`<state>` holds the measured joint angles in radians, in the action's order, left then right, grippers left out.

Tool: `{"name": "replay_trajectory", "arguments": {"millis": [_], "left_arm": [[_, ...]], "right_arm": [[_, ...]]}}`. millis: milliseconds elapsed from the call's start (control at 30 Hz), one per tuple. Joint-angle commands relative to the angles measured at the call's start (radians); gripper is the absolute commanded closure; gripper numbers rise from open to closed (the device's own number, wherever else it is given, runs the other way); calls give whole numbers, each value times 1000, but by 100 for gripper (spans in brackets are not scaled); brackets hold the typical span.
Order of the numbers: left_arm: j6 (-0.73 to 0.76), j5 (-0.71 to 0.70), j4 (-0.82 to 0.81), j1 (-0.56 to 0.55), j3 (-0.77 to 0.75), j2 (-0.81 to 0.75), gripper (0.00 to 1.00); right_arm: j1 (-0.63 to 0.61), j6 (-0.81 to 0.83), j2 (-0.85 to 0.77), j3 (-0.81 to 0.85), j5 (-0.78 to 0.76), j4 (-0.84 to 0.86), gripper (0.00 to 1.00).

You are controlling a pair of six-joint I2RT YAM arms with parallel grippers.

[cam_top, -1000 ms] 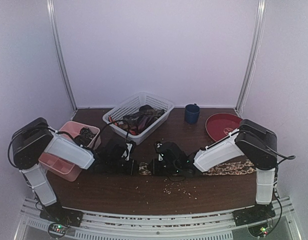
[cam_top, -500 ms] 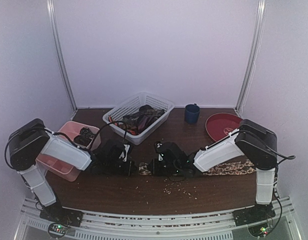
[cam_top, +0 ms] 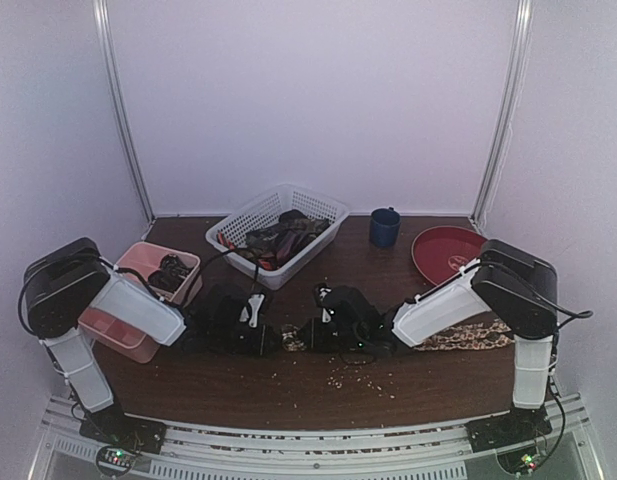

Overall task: Roll the ties
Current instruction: Fold the tie at the center of the board.

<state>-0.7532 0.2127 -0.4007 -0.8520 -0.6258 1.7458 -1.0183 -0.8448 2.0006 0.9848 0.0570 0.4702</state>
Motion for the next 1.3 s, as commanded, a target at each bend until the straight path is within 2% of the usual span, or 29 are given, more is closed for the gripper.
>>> {"name": "replay_trajectory", "arguments": {"millis": [0,433,1067,1267], "left_arm": [[-19,54,-36,-5,10,23,100],[44,28,-14,-5,-53,17,100],[104,-3,43,-48,-129,29,100],[116,-18,79,-59,-153,34,96]], "right_arm": [[12,-29,-24,-54,25,20,87],[48,-84,-31,-123,115,168,89],[57,-77,-52,-147,81,157,91],[62,-75,-75,-165,54,153,91]]}}
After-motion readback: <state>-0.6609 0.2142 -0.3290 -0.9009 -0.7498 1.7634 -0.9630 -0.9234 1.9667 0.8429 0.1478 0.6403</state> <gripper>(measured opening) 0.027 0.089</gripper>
